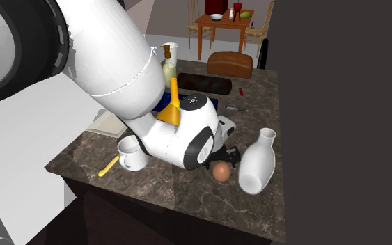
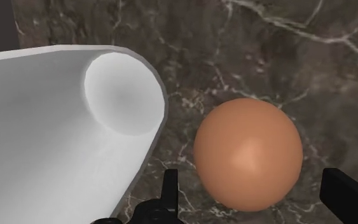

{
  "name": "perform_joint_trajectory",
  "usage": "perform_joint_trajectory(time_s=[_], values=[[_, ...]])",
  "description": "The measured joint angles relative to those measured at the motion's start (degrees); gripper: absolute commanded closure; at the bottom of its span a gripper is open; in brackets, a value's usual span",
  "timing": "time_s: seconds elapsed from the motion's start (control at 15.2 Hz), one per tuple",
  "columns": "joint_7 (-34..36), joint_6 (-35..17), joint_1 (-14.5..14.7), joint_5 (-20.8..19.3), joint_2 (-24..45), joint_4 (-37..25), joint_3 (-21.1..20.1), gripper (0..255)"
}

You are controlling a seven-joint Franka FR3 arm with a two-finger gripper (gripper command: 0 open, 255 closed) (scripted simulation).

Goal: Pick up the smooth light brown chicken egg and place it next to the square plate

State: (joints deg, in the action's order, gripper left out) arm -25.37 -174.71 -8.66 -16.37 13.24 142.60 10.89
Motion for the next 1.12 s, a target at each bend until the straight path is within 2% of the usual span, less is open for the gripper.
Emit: perform_joint_trajectory(time_s=[0.07, 0.13, 0.73, 1.12], values=[[0.3, 0.1, 0.2, -0.2, 0.0, 0.1, 0.2, 0], [0.3, -0.1, 0.2, -0.1, 0.2, -0.1, 0.0, 255], [0.4, -0.6, 0.0, -0.3, 0.2, 0.3, 0.6, 255], [-0.6, 3.4, -0.6, 0.7, -2.6, 0.3, -0.3, 255]])
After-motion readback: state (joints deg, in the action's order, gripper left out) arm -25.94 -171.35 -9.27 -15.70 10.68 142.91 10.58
